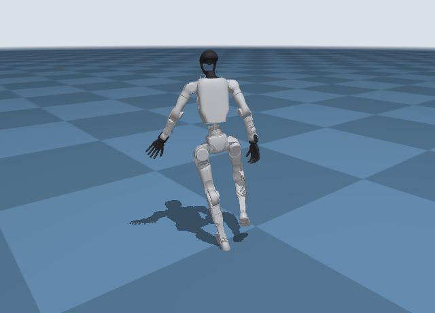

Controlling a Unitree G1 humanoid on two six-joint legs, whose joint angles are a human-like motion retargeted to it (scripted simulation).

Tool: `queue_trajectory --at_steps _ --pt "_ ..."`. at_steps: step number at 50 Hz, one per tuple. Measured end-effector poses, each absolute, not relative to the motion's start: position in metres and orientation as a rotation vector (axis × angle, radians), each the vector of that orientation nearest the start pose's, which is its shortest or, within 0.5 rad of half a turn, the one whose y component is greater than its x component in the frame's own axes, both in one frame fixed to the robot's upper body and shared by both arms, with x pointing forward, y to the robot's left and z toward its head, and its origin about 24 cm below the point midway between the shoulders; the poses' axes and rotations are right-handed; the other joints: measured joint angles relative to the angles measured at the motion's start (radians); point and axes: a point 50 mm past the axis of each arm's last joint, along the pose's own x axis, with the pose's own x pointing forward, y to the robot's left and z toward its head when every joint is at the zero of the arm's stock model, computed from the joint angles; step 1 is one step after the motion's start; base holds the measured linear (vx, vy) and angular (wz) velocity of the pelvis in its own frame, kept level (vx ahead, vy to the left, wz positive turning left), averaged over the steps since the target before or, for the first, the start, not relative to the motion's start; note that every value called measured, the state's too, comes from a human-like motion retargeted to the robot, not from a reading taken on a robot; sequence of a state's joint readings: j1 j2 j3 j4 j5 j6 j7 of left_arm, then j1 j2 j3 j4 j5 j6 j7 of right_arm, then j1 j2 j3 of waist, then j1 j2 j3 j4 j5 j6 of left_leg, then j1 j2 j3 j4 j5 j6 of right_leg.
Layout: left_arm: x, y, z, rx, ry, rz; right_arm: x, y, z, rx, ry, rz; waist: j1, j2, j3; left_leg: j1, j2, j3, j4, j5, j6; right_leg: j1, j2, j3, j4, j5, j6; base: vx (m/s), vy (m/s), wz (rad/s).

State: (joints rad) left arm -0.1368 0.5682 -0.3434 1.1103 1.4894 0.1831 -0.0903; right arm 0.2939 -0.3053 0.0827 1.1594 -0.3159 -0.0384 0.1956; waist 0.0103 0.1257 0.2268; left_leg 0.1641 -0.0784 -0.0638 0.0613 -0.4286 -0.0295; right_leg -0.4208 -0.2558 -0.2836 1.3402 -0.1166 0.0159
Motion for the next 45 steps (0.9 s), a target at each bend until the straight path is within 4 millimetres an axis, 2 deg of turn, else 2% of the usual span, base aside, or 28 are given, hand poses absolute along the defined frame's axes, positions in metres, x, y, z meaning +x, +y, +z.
queue_trajectory --at_steps 3,5,7,10,13,15,17,18,20,23,25,27,29,30,32,33,35,37,38,40,42,43,45 --pt "0.23 0.344 -0.038 2.297 0.885 -0.488 -0.04 -0.248 -0.161 -0.381 1.536 0.359 -0.066 -0.016 -0.017 0.033 0.026 -0.141 -0.005 0.039 -0.028 -0.016 0.048 0.013 -0.232 -0.011 0.002 0.47 -0.12 2.71" --pt "0.27 0.344 0.008 2.475 0.714 -0.353 -0.055 -0.245 -0.16 -0.371 1.575 0.42 -0.107 -0.029 -0.019 0.054 0.043 -0.234 -0.006 0.06 -0.051 -0.019 0.093 0.041 -0.424 -0.013 0.012 0.48 -0.18 2.56" --pt "0.302 0.34 0.057 2.631 0.555 -0.203 -0.07 -0.243 -0.158 -0.37 1.616 0.475 -0.139 -0.048 -0.017 0.074 0.05 -0.318 -0.006 0.073 -0.07 -0.014 0.127 0.094 -0.649 0.022 0.022 0.49 -0.21 2.24" --pt "0.334 0.331 0.125 2.779 0.355 0.025 -0.088 -0.245 -0.154 -0.38 1.675 0.537 -0.174 -0.086 -0.002 0.111 0.039 -0.419 -0.011 0.079 -0.088 0.01 0.12 0.147 -0.996 0.113 0.029 0.52 -0.25 1.82" --pt "0.347 0.325 0.173 2.84 0.236 0.202 -0.099 -0.25 -0.151 -0.393 1.73 0.589 -0.207 -0.107 0.034 0.169 0.05 -0.498 -0.03 0.078 -0.095 0.026 0.109 0.183 -1.234 0.128 0.074 0.6 -0.3 1.47" --pt "0.349 0.323 0.187 2.842 0.212 0.257 -0.1 -0.253 -0.15 -0.418 1.758 0.641 -0.219 -0.103 0.053 0.204 0.073 -0.535 -0.051 0.096 -0.096 0.024 0.116 0.192 -1.299 0.134 0.093 0.65 -0.33 1.04" --pt "0.346 0.324 0.176 2.798 0.239 0.232 -0.095 -0.256 -0.151 -0.481 1.779 0.703 -0.209 -0.085 0.055 0.222 0.094 -0.565 -0.064 0.144 -0.096 0.024 0.124 0.17 -1.28 0.169 0.073 0.71 -0.37 0.56" --pt "0.342 0.326 0.163 2.763 0.27 0.193 -0.091 -0.258 -0.152 -0.524 1.784 0.735 -0.196 -0.073 0.051 0.226 0.103 -0.577 -0.064 0.175 -0.098 0.026 0.126 0.142 -1.255 0.165 0.046 0.76 -0.4 0.24" --pt "0.331 0.327 0.122 2.689 0.356 0.064 -0.078 -0.262 -0.155 -0.631 1.772 0.806 -0.157 -0.045 0.043 0.231 0.115 -0.592 -0.036 0.252 -0.109 0.042 0.129 0.078 -1.186 0.096 -0.014 0.84 -0.44 0.06" --pt "0.289 0.328 0.035 2.605 0.548 -0.266 -0.045 -0.269 -0.158 -0.814 1.7 0.893 -0.11 -0.048 0.054 0.196 0.045 -0.521 0.222 0.38 -0.128 0.112 0.116 0.074 -1.029 -0.068 -0.033 0.94 -0.5 0.13" --pt "0.246 0.332 -0.015 2.577 0.697 -0.526 -0.009 -0.278 -0.158 -0.93 1.621 0.865 -0.085 -0.052 0.034 0.008 -0.019 -0.369 0.638 0.399 -0.12 0.115 0.107 0.076 -0.9 -0.163 -0.045 0.89 -0.5 0.24" --pt "0.193 0.339 -0.055 2.562 0.836 -0.784 0.043 -0.288 -0.154 -1.063 1.5 0.746 -0.055 -0.036 -0.011 -0.245 0.009 -0.214 1.024 0.355 -0.045 0.077 0.123 0.062 -0.767 -0.259 -0.063 0.85 -0.47 0.18" --pt "0.131 0.346 -0.086 2.535 0.971 -1.076 0.109 -0.295 -0.14 -1.207 1.334 0.594 -0.013 -0.037 -0.02 -0.412 0.032 -0.119 1.271 0.233 0.052 0.091 0.153 0.069 -0.672 -0.35 -0.079 0.87 -0.46 -0.24" --pt "0.097 0.35 -0.098 2.515 1.034 -1.243 0.145 -0.296 -0.128 -1.284 1.239 0.519 0.011 -0.041 -0.022 -0.481 0.03 -0.087 1.36 0.152 0.092 0.103 0.175 0.087 -0.637 -0.387 -0.087 0.89 -0.43 -0.73" --pt "0.022 0.352 -0.115 2.347 1.218 -1.549 0.223 -0.285 -0.093 -1.327 1.005 0.344 0.092 -0.062 -0.026 -0.587 0.003 -0.027 1.417 0.01 0.136 0.159 0.197 0.096 -0.637 -0.438 -0.058 0.92 -0.39 -1.15" --pt "-0.016 0.352 -0.117 2.251 1.303 -1.703 0.259 -0.277 -0.071 -1.321 0.889 0.269 0.139 -0.079 -0.032 -0.633 -0.006 0.009 1.404 -0.037 0.157 0.194 0.208 0.116 -0.662 -0.448 -0.036 0.95 -0.34 -1.39" --pt "-0.086 0.354 -0.109 2.044 1.451 -1.973 0.32 -0.256 -0.02 -1.249 0.661 0.13 0.249 -0.126 -0.055 -0.713 -0.012 0.097 1.295 -0.073 0.195 0.268 0.219 0.175 -0.757 -0.429 0.015 1.0 -0.27 -1.55" --pt "-0.144 0.357 -0.089 1.811 1.619 -2.082 0.364 -0.235 0.033 -1.072 0.443 -0.008 0.382 -0.198 -0.089 -0.746 -0.017 0.198 1.042 -0.028 0.214 0.342 0.199 0.259 -0.902 -0.34 0.076 1.09 -0.17 -1.8" --pt "-0.17 0.359 -0.076 1.684 1.729 -2.057 0.379 -0.226 0.058 -0.95 0.342 -0.073 0.456 -0.241 -0.104 -0.738 -0.023 0.249 0.867 0.014 0.214 0.38 0.18 0.31 -0.984 -0.271 0.104 1.18 -0.09 -2.13" --pt "-0.218 0.359 -0.047 1.419 1.968 -1.861 0.401 -0.207 0.103 -0.659 0.158 -0.173 0.616 -0.315 -0.12 -0.657 -0.033 0.338 0.448 0.125 0.191 0.466 0.144 0.42 -1.135 -0.09 0.156 1.28 0.01 -2.51" --pt "-0.258 0.35 -0.02 1.156 2.143 -1.623 0.413 -0.184 0.141 -0.359 -0.003 -0.205 0.751 -0.337 -0.138 -0.553 -0.011 0.395 0.111 0.21 0.125 0.572 0.138 0.514 -1.258 0.144 0.205 1.38 0.14 -2.6" --pt "-0.274 0.344 -0.008 1.038 2.198 -1.549 0.417 -0.172 0.159 -0.23 -0.071 -0.195 0.8 -0.342 -0.151 -0.519 0.003 0.414 0.003 0.227 0.087 0.622 0.133 0.547 -1.31 0.253 0.231 1.39 0.15 -2.09" --pt "-0.296 0.333 0.011 0.858 2.259 -1.511 0.423 -0.145 0.194 -0.057 -0.188 -0.132 0.845 -0.35 -0.182 -0.485 0.051 0.416 -0.131 0.226 0.006 0.694 0.155 0.55 -1.37 0.42 0.246 1.36 0.05 -1.29"
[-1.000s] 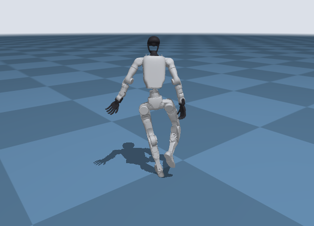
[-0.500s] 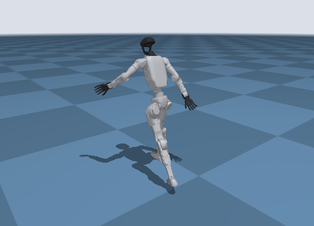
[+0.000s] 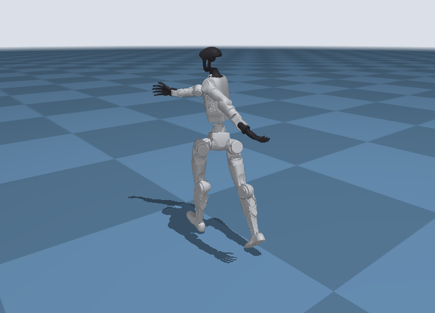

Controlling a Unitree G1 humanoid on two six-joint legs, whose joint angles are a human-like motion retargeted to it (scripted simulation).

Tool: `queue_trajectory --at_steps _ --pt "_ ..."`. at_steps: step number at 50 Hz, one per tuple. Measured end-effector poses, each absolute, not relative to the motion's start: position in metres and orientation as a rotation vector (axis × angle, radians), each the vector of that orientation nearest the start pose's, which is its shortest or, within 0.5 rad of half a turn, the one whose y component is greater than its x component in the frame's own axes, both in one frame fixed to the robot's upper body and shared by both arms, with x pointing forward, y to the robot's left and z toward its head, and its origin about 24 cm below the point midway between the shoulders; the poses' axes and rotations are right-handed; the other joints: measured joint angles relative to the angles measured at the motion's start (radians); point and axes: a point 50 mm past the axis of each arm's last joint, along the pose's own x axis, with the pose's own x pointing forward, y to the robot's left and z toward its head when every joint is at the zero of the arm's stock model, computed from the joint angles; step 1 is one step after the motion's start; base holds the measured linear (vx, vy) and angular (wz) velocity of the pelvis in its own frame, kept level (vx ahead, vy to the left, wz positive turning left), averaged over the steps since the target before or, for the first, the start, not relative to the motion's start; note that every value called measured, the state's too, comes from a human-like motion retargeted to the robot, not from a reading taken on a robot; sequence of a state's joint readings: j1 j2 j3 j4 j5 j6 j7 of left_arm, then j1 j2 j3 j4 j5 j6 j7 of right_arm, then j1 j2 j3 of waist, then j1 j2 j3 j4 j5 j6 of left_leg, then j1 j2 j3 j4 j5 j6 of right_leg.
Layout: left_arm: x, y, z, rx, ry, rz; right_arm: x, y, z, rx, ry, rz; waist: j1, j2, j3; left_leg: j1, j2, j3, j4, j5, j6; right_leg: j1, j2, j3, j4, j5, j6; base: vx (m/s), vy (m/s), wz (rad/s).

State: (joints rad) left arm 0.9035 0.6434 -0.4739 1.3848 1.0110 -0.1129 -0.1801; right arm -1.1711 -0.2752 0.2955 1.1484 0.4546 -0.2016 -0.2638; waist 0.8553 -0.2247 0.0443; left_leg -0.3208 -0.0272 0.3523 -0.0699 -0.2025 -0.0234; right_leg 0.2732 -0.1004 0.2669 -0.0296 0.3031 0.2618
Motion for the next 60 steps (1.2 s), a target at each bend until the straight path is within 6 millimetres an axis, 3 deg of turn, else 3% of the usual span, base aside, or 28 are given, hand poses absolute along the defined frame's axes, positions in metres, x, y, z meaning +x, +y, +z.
queue_trajectory --at_steps 2,5,8,10,13,15,17,20,22,24,25,28,31,33,35,38,40,42,43,45,47,48,50,51,53,55,57,60 --pt "-0.304 0.329 0.019 0.769 2.259 -1.587 0.425 -0.118 0.226 -0.002 -0.278 -0.048 -0.011 -0.01 -0.029 -0.01 0.036 -0.026 -0.017 -0.049 -0.041 0.041 0.011 -0.062 -0.018 0.099 0.0 1.26 0.14 -0.39" --pt "-0.298 0.331 0.015 0.794 2.183 -1.729 0.422 -0.087 0.26 -0.012 -0.369 0.036 -0.081 -0.004 -0.059 0.003 -0.002 -0.073 -0.017 -0.074 -0.015 0.107 -0.049 -0.166 -0.031 0.088 0.0 1.18 0.54 0.46" --pt "-0.261 0.349 -0.013 1.034 2.07 -1.74 0.42 -0.075 0.261 -0.057 -0.385 0.041 -0.175 0.027 -0.022 0.081 -0.047 -0.107 0.044 -0.042 0.032 0.184 -0.068 -0.262 0.038 -0.003 -0.075 1.14 0.42 1.17" --pt "-0.222 0.36 -0.041 1.259 1.957 -1.766 0.417 -0.069 0.244 -0.151 -0.372 0.05 -0.208 0.053 0.039 0.158 -0.06 -0.12 0.119 -0.085 0.077 0.149 -0.088 -0.323 0.265 -0.187 -0.136 1.07 0.25 0.78" --pt "-0.122 0.37 -0.092 1.74 1.706 -1.798 0.41 -0.07 0.189 -0.359 -0.275 0.072 -0.24 0.009 0.151 0.179 -0.137 -0.116 0.309 -0.269 0.13 -0.145 -0.206 -0.293 0.836 -0.56 -0.205 0.96 0.2 0.39" --pt "-0.034 0.367 -0.115 2.079 1.494 -1.714 0.397 -0.078 0.135 -0.503 -0.161 0.1 -0.284 -0.015 0.228 0.204 -0.183 -0.109 0.434 -0.384 0.118 -0.315 -0.249 -0.228 1.084 -0.736 -0.248 0.95 0.15 0.33" --pt "0.063 0.354 -0.119 2.386 1.275 -1.513 0.371 -0.097 0.064 -0.633 0.018 0.133 -0.36 -0.012 0.275 0.257 -0.195 -0.112 0.512 -0.45 0.088 -0.462 -0.217 -0.165 1.225 -0.827 -0.281 0.98 0.13 0.37" --pt "0.208 0.324 -0.08 2.752 0.995 -1.055 0.287 -0.147 -0.052 -0.729 0.404 0.175 -0.539 0.015 0.265 0.344 -0.174 -0.161 0.518 -0.481 0.047 -0.673 -0.106 -0.143 1.288 -0.84 -0.3 1.02 0.11 0.88" --pt "0.283 0.303 -0.031 2.911 0.834 -0.755 0.197 -0.194 -0.114 -0.719 0.735 0.21 -0.707 0.061 0.203 0.412 -0.132 -0.241 0.435 -0.437 0.015 -0.776 -0.038 -0.194 1.199 -0.792 -0.296 1.12 0.04 1.67" --pt "0.335 0.285 0.021 2.996 0.685 -0.502 0.088 -0.245 -0.146 -0.703 1.085 0.26 -0.892 0.128 0.122 0.475 -0.065 -0.346 0.329 -0.33 -0.029 -0.83 0.015 -0.258 1.017 -0.708 -0.28 1.23 -0.08 2.21" --pt "0.355 0.278 0.047 3.014 0.616 -0.389 0.031 -0.269 -0.148 -0.693 1.261 0.29 -0.986 0.167 0.08 0.503 -0.025 -0.401 0.276 -0.258 -0.055 -0.842 0.037 -0.29 0.901 -0.665 -0.271 1.31 -0.19 2.47" --pt "0.389 0.262 0.11 2.878 0.502 -0.09 -0.128 -0.327 -0.107 -0.626 1.772 0.315 -1.24 0.266 -0.021 0.56 0.08 -0.569 0.158 0.037 -0.154 -0.778 0.025 -0.393 0.448 -0.527 -0.249 1.38 -0.35 2.64" --pt "0.408 0.251 0.167 2.701 0.416 0.149 -0.244 -0.351 -0.027 -0.443 2.195 0.14 -1.43 0.302 -0.058 0.638 0.132 -0.709 0.074 0.316 -0.229 -0.656 -0.03 -0.45 0.093 -0.473 -0.186 1.42 -0.5 2.31" --pt "0.416 0.245 0.206 2.671 0.356 0.289 -0.295 -0.346 0.023 -0.28 2.387 -0.084 -1.486 0.297 -0.063 0.686 0.121 -0.725 0.063 0.447 -0.238 -0.603 -0.071 -0.434 -0.008 -0.49 -0.131 1.35 -0.45 1.02" --pt "0.419 0.238 0.24 2.683 0.298 0.41 -0.331 -0.328 0.061 -0.125 2.497 -0.358 -1.496 0.288 -0.06 0.716 0.121 -0.685 0.081 0.527 -0.238 -0.564 -0.09 -0.42 -0.043 -0.513 -0.123 1.22 -0.63 0.27" --pt "0.419 0.236 0.252 2.651 0.255 0.479 -0.353 -0.3 0.074 -0.011 2.514 -0.656 -1.444 0.281 -0.024 0.737 0.189 -0.54 0.17 0.514 -0.229 -0.518 -0.04 -0.488 0.033 -0.432 -0.216 1.09 -0.94 -0.62" --pt "0.417 0.238 0.22 2.557 0.254 0.383 -0.349 -0.294 0.059 0.007 2.439 -0.745 -1.377 0.284 0.007 0.738 0.204 -0.399 0.306 0.402 -0.158 -0.492 -0.005 -0.466 0.142 -0.415 -0.262 1.08 -0.76 -1.51" --pt "0.407 0.25 0.17 2.531 0.337 0.228 -0.317 -0.299 0.012 -0.005 2.3 -0.691 -1.322 0.293 0.056 0.666 0.217 -0.299 0.539 0.176 -0.071 -0.511 0.032 -0.436 0.345 -0.528 -0.263 1.07 -0.54 -1.67" --pt "0.399 0.256 0.144 2.511 0.396 0.159 -0.291 -0.303 -0.019 -0.01 2.219 -0.661 -1.297 0.298 0.087 0.606 0.223 -0.271 0.678 0.037 -0.032 -0.526 0.047 -0.424 0.454 -0.598 -0.241 1.07 -0.44 -1.47" --pt "0.365 0.269 0.068 2.513 0.54 -0.116 -0.222 -0.315 -0.073 -0.058 2.035 -0.597 -1.252 0.312 0.099 0.453 0.226 -0.24 0.935 -0.229 0.043 -0.546 0.077 -0.399 0.612 -0.709 -0.195 1.08 -0.36 -1.3" --pt "0.299 0.282 -0.022 2.508 0.706 -0.501 -0.125 -0.327 -0.117 -0.144 1.794 -0.577 -1.191 0.317 0.083 0.3 0.196 -0.218 1.095 -0.412 0.107 -0.52 0.103 -0.356 0.655 -0.773 -0.159 1.11 -0.27 -1.44" --pt "0.254 0.286 -0.064 2.493 0.784 -0.729 -0.068 -0.33 -0.131 -0.183 1.653 -0.571 -1.149 0.314 0.074 0.235 0.168 -0.207 1.136 -0.463 0.133 -0.484 0.113 -0.325 0.64 -0.789 -0.148 1.15 -0.21 -1.74" --pt "0.142 0.29 -0.128 2.408 0.929 -1.249 0.057 -0.323 -0.138 -0.252 1.344 -0.51 -1.039 0.295 0.047 0.113 0.096 -0.183 1.15 -0.489 0.167 -0.39 0.121 -0.239 0.552 -0.787 -0.136 1.18 -0.16 -2.09" --pt "0.081 0.295 -0.144 2.333 1.0 -1.526 0.121 -0.309 -0.13 -0.287 1.188 -0.439 -0.964 0.272 0.025 0.056 0.059 -0.163 1.11 -0.461 0.175 -0.34 0.11 -0.182 0.482 -0.756 -0.13 1.21 -0.09 -2.37" --pt "-0.038 0.31 -0.144 2.1 1.151 -2.008 0.232 -0.275 -0.091 -0.368 0.875 -0.293 -0.8 0.212 -0.025 -0.05 -0.002 -0.111 0.983 -0.384 0.188 -0.252 0.064 -0.068 0.34 -0.664 -0.11 1.24 -0.01 -2.47" --pt "-0.14 0.334 -0.108 1.788 1.394 -2.252 0.314 -0.242 -0.03 -0.454 0.58 -0.189 -0.614 0.137 -0.075 -0.12 -0.033 -0.033 0.777 -0.292 0.19 -0.191 -0.003 0.035 0.217 -0.518 -0.072 1.3 0.11 -2.47" --pt "-0.217 0.362 -0.046 1.454 1.784 -2.118 0.366 -0.222 0.035 -0.485 0.327 -0.172 -0.415 0.069 -0.104 -0.119 -0.034 0.056 0.513 -0.201 0.16 -0.131 -0.057 0.121 0.116 -0.298 -0.021 1.4 0.19 -2.49" --pt "-0.276 0.395 0.051 1.083 2.303 -1.537 0.406 -0.208 0.131 -0.442 0.006 -0.214 -0.163 0.037 -0.099 -0.055 0.033 0.117 0.22 -0.115 0.042 -0.003 -0.041 0.108 0.02 -0.013 0.0 1.48 0.11 -1.86"
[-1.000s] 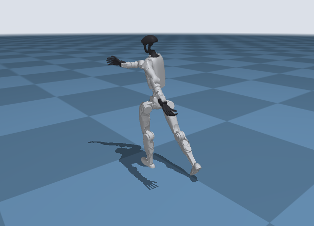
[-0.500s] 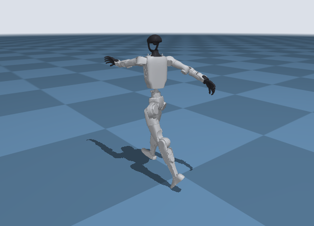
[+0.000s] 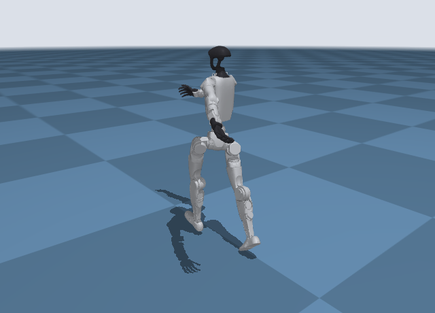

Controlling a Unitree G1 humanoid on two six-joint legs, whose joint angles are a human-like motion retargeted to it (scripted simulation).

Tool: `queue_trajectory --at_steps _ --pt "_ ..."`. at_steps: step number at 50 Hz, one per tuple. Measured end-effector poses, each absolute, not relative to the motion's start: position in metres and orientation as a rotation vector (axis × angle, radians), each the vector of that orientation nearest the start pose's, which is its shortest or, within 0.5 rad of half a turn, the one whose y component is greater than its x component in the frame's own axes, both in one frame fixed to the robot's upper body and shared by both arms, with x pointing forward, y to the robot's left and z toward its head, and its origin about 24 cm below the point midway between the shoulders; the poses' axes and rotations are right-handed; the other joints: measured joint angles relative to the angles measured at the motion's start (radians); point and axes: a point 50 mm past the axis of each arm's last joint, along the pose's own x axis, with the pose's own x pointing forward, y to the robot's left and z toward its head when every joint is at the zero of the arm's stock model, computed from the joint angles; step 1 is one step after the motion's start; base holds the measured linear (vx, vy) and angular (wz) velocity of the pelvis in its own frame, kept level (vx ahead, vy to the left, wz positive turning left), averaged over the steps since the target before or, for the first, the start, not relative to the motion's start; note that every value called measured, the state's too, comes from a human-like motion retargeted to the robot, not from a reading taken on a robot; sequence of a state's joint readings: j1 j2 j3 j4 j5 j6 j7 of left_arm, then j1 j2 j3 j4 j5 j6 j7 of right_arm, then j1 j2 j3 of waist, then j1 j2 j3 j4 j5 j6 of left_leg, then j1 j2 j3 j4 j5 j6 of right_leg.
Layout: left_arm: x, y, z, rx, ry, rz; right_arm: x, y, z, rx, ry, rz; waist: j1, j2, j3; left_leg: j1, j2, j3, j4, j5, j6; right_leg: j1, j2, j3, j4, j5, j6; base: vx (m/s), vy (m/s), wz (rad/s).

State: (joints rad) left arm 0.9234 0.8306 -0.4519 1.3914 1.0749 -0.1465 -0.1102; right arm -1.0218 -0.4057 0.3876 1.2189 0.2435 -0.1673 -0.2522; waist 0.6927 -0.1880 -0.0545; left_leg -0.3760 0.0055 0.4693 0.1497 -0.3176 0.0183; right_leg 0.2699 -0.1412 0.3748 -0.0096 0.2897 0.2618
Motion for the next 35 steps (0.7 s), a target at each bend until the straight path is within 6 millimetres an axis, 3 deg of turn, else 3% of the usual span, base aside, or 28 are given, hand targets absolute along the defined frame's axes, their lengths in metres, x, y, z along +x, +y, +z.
queue_trajectory --at_steps 3,6,8,10,12,13,15,17,18,20,22,24,25,27,30,33,35 --pt "-0.293 0.413 0.118 0.897 2.546 -1.153 0.421 -0.207 0.218 -0.485 -0.235 -0.237 0.125 0.0 0.028 0.037 0.054 -0.055 -0.129 -0.011 -0.079 0.113 0.037 -0.151 -0.048 0.181 0.0 1.38 0.29 -0.6" --pt "-0.293 0.422 0.139 0.857 2.646 -1.136 0.42 -0.205 0.291 -0.59 -0.406 -0.27 0.128 0.027 0.08 0.069 -0.005 -0.156 -0.127 -0.013 -0.034 0.214 -0.009 -0.271 -0.078 0.108 0.0 1.29 0.8 0.6" --pt "-0.292 0.424 0.143 0.892 2.68 -1.23 0.418 -0.2 0.316 -0.589 -0.457 -0.287 0.068 0.051 0.121 0.117 -0.06 -0.209 -0.074 0.037 0.015 0.29 -0.033 -0.397 -0.077 0.018 -0.045 1.27 0.72 1.47" --pt "-0.286 0.428 0.132 0.981 2.662 -1.358 0.419 -0.193 0.316 -0.53 -0.454 -0.271 -0.012 0.087 0.176 0.196 -0.095 -0.262 0.013 0.045 0.051 0.327 -0.037 -0.555 0.033 -0.15 -0.125 1.22 0.44 1.5" --pt "-0.262 0.433 0.09 1.126 2.548 -1.578 0.425 -0.186 0.281 -0.553 -0.359 -0.187 -0.035 0.087 0.201 0.213 -0.112 -0.269 0.149 -0.058 0.074 0.087 -0.134 -0.6 0.534 -0.539 -0.197 1.1 0.37 0.65" --pt "-0.237 0.439 0.063 1.262 2.476 -1.605 0.427 -0.188 0.256 -0.538 -0.286 -0.177 -0.048 0.051 0.213 0.193 -0.144 -0.269 0.212 -0.12 0.07 -0.057 -0.201 -0.592 0.743 -0.68 -0.228 1.04 0.32 0.66" --pt "-0.17 0.444 0.004 1.552 2.288 -1.53 0.423 -0.192 0.187 -0.499 -0.081 -0.158 -0.086 0.003 0.243 0.209 -0.198 -0.278 0.278 -0.22 0.036 -0.278 -0.266 -0.53 0.991 -0.823 -0.274 1.04 0.27 0.85" --pt "-0.076 0.429 -0.057 1.834 2.002 -1.385 0.398 -0.199 0.093 -0.475 0.195 -0.133 -0.149 -0.01 0.259 0.286 -0.23 -0.317 0.26 -0.254 -0.003 -0.447 -0.227 -0.433 1.081 -0.85 -0.292 1.1 0.22 1.21" --pt "-0.022 0.413 -0.08 1.978 1.825 -1.322 0.374 -0.202 0.041 -0.465 0.351 -0.117 -0.197 -0.005 0.253 0.33 -0.235 -0.352 0.233 -0.252 -0.018 -0.517 -0.189 -0.396 1.091 -0.842 -0.293 1.12 0.2 1.76" --pt "0.092 0.368 -0.104 2.319 1.398 -1.227 0.296 -0.211 -0.058 -0.453 0.685 -0.071 -0.338 0.024 0.207 0.411 -0.222 -0.451 0.163 -0.222 -0.041 -0.635 -0.121 -0.383 1.058 -0.8 -0.289 1.15 0.15 2.47" --pt "0.201 0.308 -0.093 2.693 0.894 -1.099 0.185 -0.224 -0.133 -0.471 1.034 0.009 -0.538 0.091 0.132 0.471 -0.166 -0.588 0.082 -0.144 -0.065 -0.709 -0.077 -0.44 0.94 -0.734 -0.273 1.18 0.02 3.37" --pt "0.29 0.243 -0.052 2.946 0.436 -0.858 0.059 -0.241 -0.167 -0.48 1.374 0.104 -0.752 0.183 0.063 0.51 -0.08 -0.729 0.004 -0.018 -0.103 -0.733 -0.054 -0.534 0.751 -0.663 -0.26 1.21 -0.17 3.74" --pt "0.326 0.21 -0.023 3.017 0.243 -0.709 -0.005 -0.25 -0.168 -0.471 1.538 0.146 -0.856 0.233 0.035 0.524 -0.031 -0.799 -0.035 0.059 -0.128 -0.729 -0.05 -0.595 0.637 -0.632 -0.256 1.23 -0.32 3.65" --pt "0.377 0.158 0.044 3.018 0.003 -0.394 -0.119 -0.268 -0.144 -0.391 1.827 0.142 -1.034 0.313 0.01 0.551 0.056 -0.908 -0.107 0.236 -0.191 -0.683 -0.039 -0.697 0.39 -0.58 -0.229 1.25 -0.47 3.25" --pt "0.417 0.112 0.15 2.964 -0.214 0.002 -0.249 -0.278 -0.07 -0.156 2.172 -0.058 -1.226 0.349 0.009 0.619 0.135 -0.973 -0.182 0.468 -0.27 -0.605 -0.013 -0.726 0.111 -0.516 -0.154 1.25 -0.66 2.1" --pt "0.427 0.096 0.231 2.981 -0.309 0.274 -0.328 -0.274 0.011 0.044 2.403 -0.387 -1.275 0.298 0.008 0.725 0.136 -0.839 -0.205 0.614 -0.28 -0.561 -0.001 -0.655 0.02 -0.538 -0.13 1.21 -0.73 0.1" --pt "0.427 0.095 0.263 2.931 -0.318 0.407 -0.354 -0.274 0.053 0.066 2.523 -0.557 -1.258 0.253 0.015 0.804 0.129 -0.713 -0.213 0.677 -0.28 -0.536 0.022 -0.627 0.018 -0.57 -0.151 1.14 -0.81 -1.18"
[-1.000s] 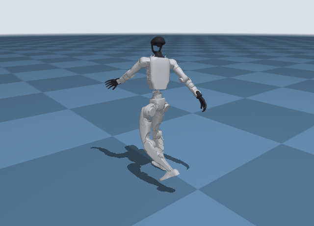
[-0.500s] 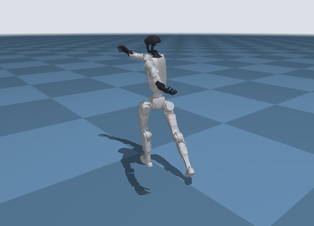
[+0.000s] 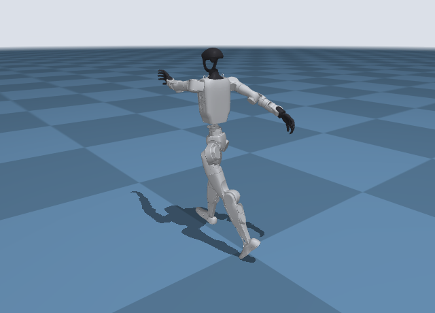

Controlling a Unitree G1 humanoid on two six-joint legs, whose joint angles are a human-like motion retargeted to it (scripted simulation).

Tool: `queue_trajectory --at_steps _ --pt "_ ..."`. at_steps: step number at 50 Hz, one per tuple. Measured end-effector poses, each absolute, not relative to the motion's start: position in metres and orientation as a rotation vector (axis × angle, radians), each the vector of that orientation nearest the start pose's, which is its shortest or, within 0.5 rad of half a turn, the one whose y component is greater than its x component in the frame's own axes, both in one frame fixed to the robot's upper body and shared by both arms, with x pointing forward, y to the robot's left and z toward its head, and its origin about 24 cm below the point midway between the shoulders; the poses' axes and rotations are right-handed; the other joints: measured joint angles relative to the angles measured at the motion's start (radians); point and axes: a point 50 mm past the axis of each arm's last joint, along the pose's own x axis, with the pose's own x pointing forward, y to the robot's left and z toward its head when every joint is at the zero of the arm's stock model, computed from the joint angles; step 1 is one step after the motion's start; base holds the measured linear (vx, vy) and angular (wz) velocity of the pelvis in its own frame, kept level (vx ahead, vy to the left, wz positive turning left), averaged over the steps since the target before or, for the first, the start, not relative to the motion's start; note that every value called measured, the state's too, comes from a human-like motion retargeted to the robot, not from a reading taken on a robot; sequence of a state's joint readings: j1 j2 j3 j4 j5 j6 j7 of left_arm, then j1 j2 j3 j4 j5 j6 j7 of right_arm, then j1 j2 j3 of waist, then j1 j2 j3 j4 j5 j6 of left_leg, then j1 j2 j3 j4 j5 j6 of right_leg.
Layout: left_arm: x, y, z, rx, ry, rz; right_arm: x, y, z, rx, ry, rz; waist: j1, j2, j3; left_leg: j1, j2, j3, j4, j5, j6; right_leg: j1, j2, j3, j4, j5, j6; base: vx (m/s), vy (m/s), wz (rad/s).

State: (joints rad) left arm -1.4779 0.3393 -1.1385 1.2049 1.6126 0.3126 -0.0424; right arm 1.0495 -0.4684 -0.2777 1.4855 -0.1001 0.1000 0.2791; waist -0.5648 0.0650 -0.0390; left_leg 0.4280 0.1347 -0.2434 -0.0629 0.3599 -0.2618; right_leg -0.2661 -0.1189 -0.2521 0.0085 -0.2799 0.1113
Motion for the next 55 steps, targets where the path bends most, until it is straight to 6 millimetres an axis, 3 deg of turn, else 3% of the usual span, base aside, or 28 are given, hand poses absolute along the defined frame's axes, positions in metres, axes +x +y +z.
queue_trajectory --at_steps 2,4,5,8,10,12,14,15,17,18,20,22,24,27,30,33,35,37,39,40,42,44,46,48,49,50,52,55 --pt "0.425 0.099 0.276 -3.343 0.381 -0.579 -0.36 -0.283 0.072 -0.004 2.588 -0.66 0.042 -0.043 0.034 0.086 -0.039 0.117 0.014 0.011 0.04 0.053 0.015 0.04 0.016 0.018 -0.025 1.12 -0.7 -1.78" --pt "0.426 0.105 0.252 -3.495 0.395 -0.494 -0.354 -0.299 0.076 -0.08 2.561 -0.724 0.094 -0.078 0.056 0.144 -0.091 0.204 0.079 -0.059 0.117 0.118 0.023 0.084 0.039 0.169 -0.057 1.1 -0.57 -2.01" --pt "0.426 0.11 0.237 -3.55 0.384 -0.451 -0.345 -0.31 0.066 -0.12 2.517 -0.741 0.113 -0.1 0.084 0.161 -0.118 0.239 0.138 -0.126 0.161 0.156 0.025 0.107 0.056 0.241 -0.07 1.07 -0.48 -1.89" --pt "0.416 0.147 0.157 -3.589 0.117 -0.083 -0.274 -0.341 -0.01 -0.181 2.204 -0.749 0.121 -0.1 0.152 -0.087 -0.117 0.292 0.706 -0.547 0.264 0.154 0.078 0.164 0.28 0.046 -0.09 0.96 -0.37 -1.44" --pt "0.393 0.177 0.089 -3.564 -0.163 0.223 -0.199 -0.347 -0.069 -0.163 1.983 -0.702 0.149 -0.036 0.138 -0.406 -0.076 0.297 1.11 -0.787 0.321 0.034 0.142 0.175 0.462 -0.059 -0.067 0.87 -0.24 -1.24" --pt "0.341 0.215 0.006 -3.433 -0.479 0.614 -0.101 -0.339 -0.118 -0.169 1.757 -0.59 0.216 -0.022 0.121 -0.604 -0.071 0.312 1.271 -0.904 0.375 0.019 0.181 0.218 0.535 -0.119 -0.043 0.98 -0.16 -1.67" --pt "0.258 0.254 -0.071 -3.22 -0.819 1.023 0.015 -0.314 -0.146 -0.216 1.498 -0.443 0.32 -0.042 0.112 -0.725 -0.094 0.337 1.278 -0.941 0.407 0.091 0.196 0.304 0.499 -0.136 -0.032 1.08 -0.09 -2.13" --pt "0.206 0.272 -0.101 -3.075 -0.989 1.217 0.077 -0.296 -0.147 -0.259 1.355 -0.361 0.383 -0.059 0.107 -0.773 -0.112 0.352 1.245 -0.938 0.416 0.14 0.195 0.357 0.456 -0.131 -0.028 1.13 -0.03 -2.47" --pt "0.092 0.31 -0.133 -2.712 -1.313 1.548 0.192 -0.249 -0.125 -0.415 1.056 -0.16 0.543 -0.12 0.084 -0.832 -0.145 0.406 1.071 -0.88 0.423 0.236 0.143 0.474 0.336 -0.057 -0.006 1.15 0.06 -2.63" --pt "0.034 0.33 -0.134 -2.513 -1.482 1.665 0.242 -0.223 -0.102 -0.514 0.899 -0.065 0.631 -0.161 0.071 -0.847 -0.155 0.451 0.951 -0.84 0.427 0.276 0.102 0.533 0.274 0.0 0.013 1.18 0.16 -2.59" --pt "-0.07 0.369 -0.107 -2.129 -1.829 1.762 0.32 -0.178 -0.041 -0.695 0.585 0.064 0.81 -0.243 0.048 -0.844 -0.16 0.568 0.666 -0.752 0.424 0.337 0.016 0.633 0.166 0.149 0.064 1.22 0.26 -2.39" --pt "-0.153 0.405 -0.05 -1.813 -2.231 1.662 0.369 -0.145 0.024 -0.736 0.312 0.096 0.986 -0.302 0.041 -0.781 -0.158 0.683 0.36 -0.657 0.372 0.407 -0.041 0.689 0.076 0.352 0.126 1.32 0.33 -2.06" --pt "-0.207 0.432 0.018 -1.561 -2.593 1.404 0.399 -0.127 0.087 -0.649 0.098 0.082 1.131 -0.314 0.043 -0.716 -0.114 0.723 0.148 -0.593 0.274 0.498 -0.028 0.652 0.011 0.529 0.151 1.39 0.21 -1.46" --pt "-0.245 0.454 0.107 -1.302 -2.934 0.935 0.423 -0.121 0.179 -0.544 -0.147 0.04 1.278 -0.3 0.042 -0.669 -0.015 0.676 -0.013 -0.585 0.145 0.605 0.027 0.469 -0.046 0.718 0.151 1.31 0.24 -0.78" --pt "-0.271 0.454 0.169 -1.094 -3.015 0.647 0.429 -0.117 0.264 -0.713 -0.36 -0.022 1.328 -0.266 0.035 -0.66 0.023 0.601 -0.024 -0.642 0.132 0.688 0.023 0.327 -0.084 0.759 0.151 1.15 0.72 -0.09" --pt "-0.289 0.441 0.18 -0.985 -2.96 0.562 0.422 -0.1 0.327 -0.844 -0.505 -0.122 1.282 -0.192 0.093 -0.573 -0.079 0.593 0.037 -0.608 0.223 0.813 -0.082 0.179 -0.07 0.608 0.139 1.12 1.1 0.69" --pt "-0.295 0.433 0.172 -0.969 -2.906 0.612 0.42 -0.085 0.336 -0.791 -0.519 -0.112 1.24 -0.124 0.148 -0.466 -0.101 0.582 0.103 -0.602 0.282 0.831 -0.113 0.049 0.142 0.429 0.074 1.06 0.77 0.63" --pt "-0.273 0.439 0.126 -1.049 -2.847 0.808 0.424 -0.079 0.311 -0.752 -0.439 -0.039 1.239 -0.16 0.186 -0.47 -0.164 0.58 0.21 -0.692 0.353 0.554 -0.247 0.053 0.69 0.133 0.029 0.87 0.56 0.32" --pt "-0.221 0.451 0.064 -1.304 -2.836 0.893 0.43 -0.09 0.261 -0.694 -0.29 -0.013 1.204 -0.236 0.24 -0.502 -0.261 0.553 0.332 -0.815 0.363 0.34 -0.343 0.099 0.991 -0.044 -0.029 0.82 0.47 1.11" --pt "-0.185 0.454 0.031 -1.462 -2.828 0.937 0.431 -0.097 0.23 -0.693 -0.196 0.002 1.183 -0.269 0.267 -0.512 -0.303 0.54 0.386 -0.871 0.353 0.242 -0.371 0.133 1.098 -0.109 -0.055 0.86 0.41 1.44" --pt "-0.097 0.443 -0.035 -1.838 -2.727 1.082 0.42 -0.118 0.141 -0.754 0.059 0.054 1.11 -0.289 0.3 -0.47 -0.35 0.49 0.42 -0.921 0.321 0.101 -0.311 0.214 1.187 -0.176 -0.084 0.91 0.36 1.68" --pt "0.014 0.416 -0.079 -2.296 -2.344 1.205 0.381 -0.15 0.04 -0.778 0.369 0.084 0.996 -0.281 0.301 -0.406 -0.368 0.401 0.396 -0.926 0.299 -0.015 -0.209 0.261 1.2 -0.187 -0.097 0.96 0.3 2.21" --pt "0.134 0.371 -0.088 -2.71 -1.688 1.152 0.304 -0.189 -0.058 -0.731 0.728 0.073 0.84 -0.249 0.266 -0.343 -0.351 0.281 0.337 -0.9 0.28 -0.117 -0.115 0.261 1.158 -0.163 -0.1 1.02 0.2 2.92" --pt "0.242 0.309 -0.063 -2.943 -1.003 0.905 0.193 -0.227 -0.13 -0.646 1.12 0.041 0.652 -0.195 0.206 -0.287 -0.296 0.144 0.264 -0.839 0.252 -0.201 -0.034 0.244 1.064 -0.114 -0.089 1.09 0.05 3.44" --pt "0.285 0.274 -0.042 -3.012 -0.722 0.752 0.131 -0.244 -0.151 -0.604 1.309 0.021 0.557 -0.162 0.172 -0.267 -0.256 0.075 0.225 -0.79 0.23 -0.232 -0.008 0.229 0.994 -0.087 -0.08 1.13 -0.08 3.61" --pt "0.322 0.236 -0.016 -3.057 -0.466 0.586 0.065 -0.259 -0.162 -0.563 1.492 0.0 0.464 -0.126 0.136 -0.25 -0.212 0.007 0.186 -0.734 0.205 -0.258 0.012 0.211 0.915 -0.06 -0.07 1.16 -0.17 3.51" --pt "0.367 0.167 0.035 -3.241 -0.113 0.322 -0.055 -0.279 -0.156 -0.482 1.785 -0.049 0.305 -0.054 0.072 -0.231 -0.118 -0.104 0.118 -0.587 0.137 -0.265 0.006 0.148 0.699 -0.004 -0.066 1.18 -0.3 3.2" --pt "0.396 0.085 0.112 -3.585 0.334 0.033 -0.198 -0.289 -0.102 -0.258 2.077 -0.241 0.127 0.02 0.014 -0.194 -0.012 -0.224 0.037 -0.356 0.032 -0.182 -0.025 0.062 0.302 0.068 -0.058 1.21 -0.51 2.51"
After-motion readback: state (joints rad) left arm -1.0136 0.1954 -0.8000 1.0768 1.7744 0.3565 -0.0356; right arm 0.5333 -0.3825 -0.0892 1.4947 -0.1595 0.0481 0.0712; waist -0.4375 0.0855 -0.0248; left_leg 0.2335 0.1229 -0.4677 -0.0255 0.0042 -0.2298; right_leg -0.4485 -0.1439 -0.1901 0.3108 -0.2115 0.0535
